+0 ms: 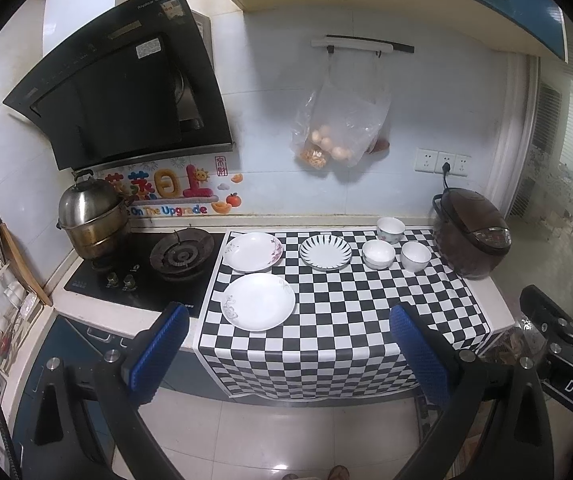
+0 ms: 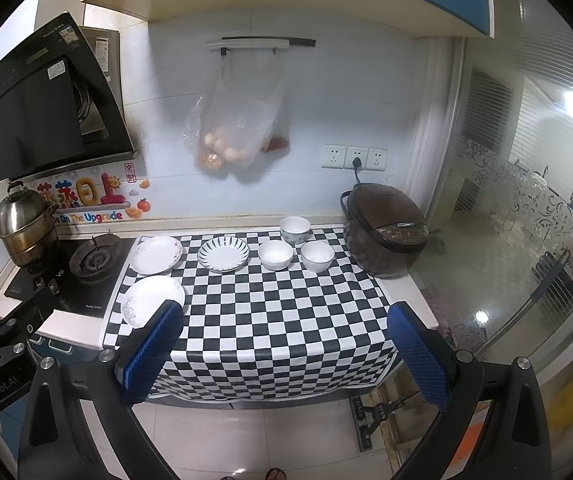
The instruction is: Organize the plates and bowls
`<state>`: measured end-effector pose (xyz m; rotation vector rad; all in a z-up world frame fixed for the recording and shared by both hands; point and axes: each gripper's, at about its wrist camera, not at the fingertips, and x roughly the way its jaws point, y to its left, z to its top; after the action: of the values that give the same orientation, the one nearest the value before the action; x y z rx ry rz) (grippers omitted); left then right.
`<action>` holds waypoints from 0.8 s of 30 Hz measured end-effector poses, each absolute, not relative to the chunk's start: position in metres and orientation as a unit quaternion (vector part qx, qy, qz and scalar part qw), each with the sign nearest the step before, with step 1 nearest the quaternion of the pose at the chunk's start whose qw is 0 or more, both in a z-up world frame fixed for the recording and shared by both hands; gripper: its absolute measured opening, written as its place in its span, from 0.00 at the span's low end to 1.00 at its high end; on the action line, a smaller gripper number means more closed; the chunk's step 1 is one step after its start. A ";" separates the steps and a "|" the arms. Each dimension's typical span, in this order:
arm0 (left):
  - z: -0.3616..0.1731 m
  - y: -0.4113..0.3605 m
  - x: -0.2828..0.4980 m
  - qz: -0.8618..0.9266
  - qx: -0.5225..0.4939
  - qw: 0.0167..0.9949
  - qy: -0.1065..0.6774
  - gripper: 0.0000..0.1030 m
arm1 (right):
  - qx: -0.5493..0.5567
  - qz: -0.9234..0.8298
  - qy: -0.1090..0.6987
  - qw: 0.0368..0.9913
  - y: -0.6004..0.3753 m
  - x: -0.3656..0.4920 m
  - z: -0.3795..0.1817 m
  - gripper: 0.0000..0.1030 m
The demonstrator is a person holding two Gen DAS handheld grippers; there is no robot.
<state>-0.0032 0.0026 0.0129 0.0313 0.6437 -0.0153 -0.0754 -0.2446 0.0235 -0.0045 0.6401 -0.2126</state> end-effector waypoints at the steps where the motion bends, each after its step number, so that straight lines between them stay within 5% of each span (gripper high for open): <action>1: 0.013 0.003 -0.003 -0.007 0.015 0.949 0.316 1.00 | -0.002 -0.104 0.314 0.944 -0.244 -0.076 0.023 1.00; 24: 0.011 0.010 -0.002 0.000 0.012 0.952 0.306 1.00 | 0.004 -0.105 0.305 0.947 -0.246 -0.072 0.020 1.00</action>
<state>-0.0021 0.0103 0.0111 0.0238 0.6225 -0.0002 -0.0717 -0.2456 0.0203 0.0076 0.6212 -0.2136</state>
